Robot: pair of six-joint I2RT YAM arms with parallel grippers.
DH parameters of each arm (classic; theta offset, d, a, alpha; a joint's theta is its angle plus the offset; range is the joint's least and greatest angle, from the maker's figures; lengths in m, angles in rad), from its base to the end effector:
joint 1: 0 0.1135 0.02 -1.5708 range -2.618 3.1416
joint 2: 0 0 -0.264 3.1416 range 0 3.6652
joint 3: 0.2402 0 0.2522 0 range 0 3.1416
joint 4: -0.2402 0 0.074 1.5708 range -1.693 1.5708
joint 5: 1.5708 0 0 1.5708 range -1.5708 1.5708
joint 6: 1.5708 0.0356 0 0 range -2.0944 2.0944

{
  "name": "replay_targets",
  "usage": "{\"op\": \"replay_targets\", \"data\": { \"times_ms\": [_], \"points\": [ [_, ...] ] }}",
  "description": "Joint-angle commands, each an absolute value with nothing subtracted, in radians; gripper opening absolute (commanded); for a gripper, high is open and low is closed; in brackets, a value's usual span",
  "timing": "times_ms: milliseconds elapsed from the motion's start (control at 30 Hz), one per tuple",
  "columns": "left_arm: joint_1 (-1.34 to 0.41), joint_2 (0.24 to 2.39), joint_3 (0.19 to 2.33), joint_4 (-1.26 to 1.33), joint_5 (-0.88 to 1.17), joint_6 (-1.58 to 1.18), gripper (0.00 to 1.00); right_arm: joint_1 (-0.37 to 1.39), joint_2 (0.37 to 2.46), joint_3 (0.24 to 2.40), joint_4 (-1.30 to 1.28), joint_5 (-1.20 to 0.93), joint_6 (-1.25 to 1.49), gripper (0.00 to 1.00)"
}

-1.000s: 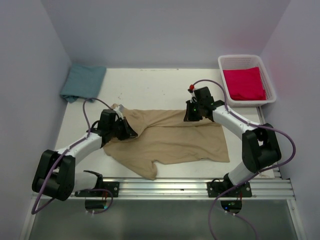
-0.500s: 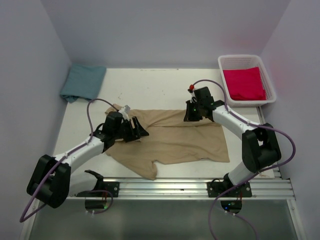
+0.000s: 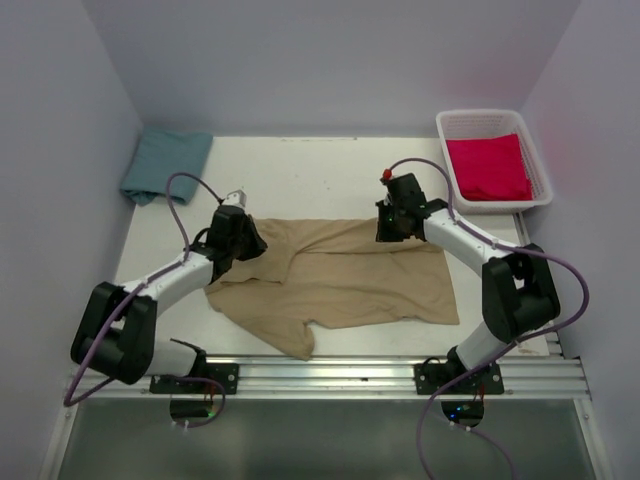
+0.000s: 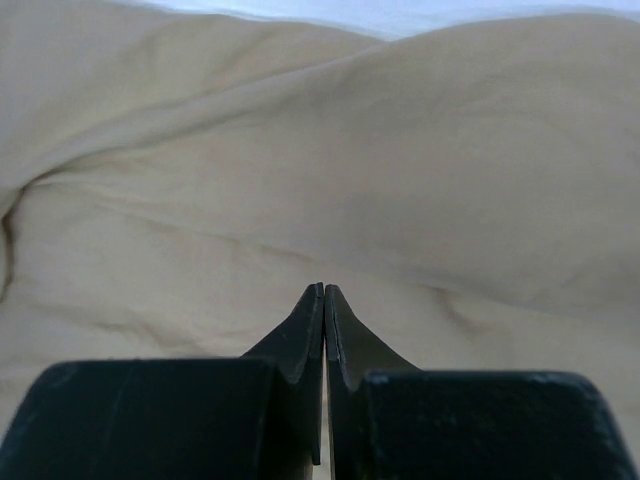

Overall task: Fold and stack the t-shirts
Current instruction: Fold the flattened tshirt in 1/3 of the way

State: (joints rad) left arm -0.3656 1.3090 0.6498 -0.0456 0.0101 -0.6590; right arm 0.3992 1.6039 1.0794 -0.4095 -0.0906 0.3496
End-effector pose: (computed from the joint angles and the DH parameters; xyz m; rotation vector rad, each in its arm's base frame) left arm 0.2479 -0.0953 0.1949 -0.3361 2.3118 -0.5396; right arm 0.3082 0.1335 0.2186 -0.1013 2.5482 0.4149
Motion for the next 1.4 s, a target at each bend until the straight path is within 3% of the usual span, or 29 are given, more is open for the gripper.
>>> {"op": "replay_targets", "data": {
  "times_ms": [0, 133, 400, 1067, 1367],
  "points": [
    [-0.280, 1.431, 0.698, 0.092, -0.011, -0.609, 0.00, 0.399, 1.672, 1.176, -0.510, 0.217, 0.391, 0.00],
    [-0.223, 1.557, 0.764, 0.146, 0.025, -0.609, 0.00, 0.397, 1.810, 1.316, -0.666, 0.495, 0.466, 0.00],
    [-0.158, 1.718, 0.845, 0.153, 0.060, -0.615, 0.00, 0.364, 1.880, 1.364, -0.675, 0.564, 0.489, 0.00],
    [-0.091, 1.815, 0.867, 0.182, 0.115, -0.658, 0.00, 0.253, 2.081, 1.437, -0.637, 0.448, 0.502, 0.00],
    [-0.028, 2.015, 1.055, 0.219, 0.222, -0.678, 0.00, 0.221, 2.333, 1.751, -0.702, 0.356, 0.479, 0.00]
  ]
}}
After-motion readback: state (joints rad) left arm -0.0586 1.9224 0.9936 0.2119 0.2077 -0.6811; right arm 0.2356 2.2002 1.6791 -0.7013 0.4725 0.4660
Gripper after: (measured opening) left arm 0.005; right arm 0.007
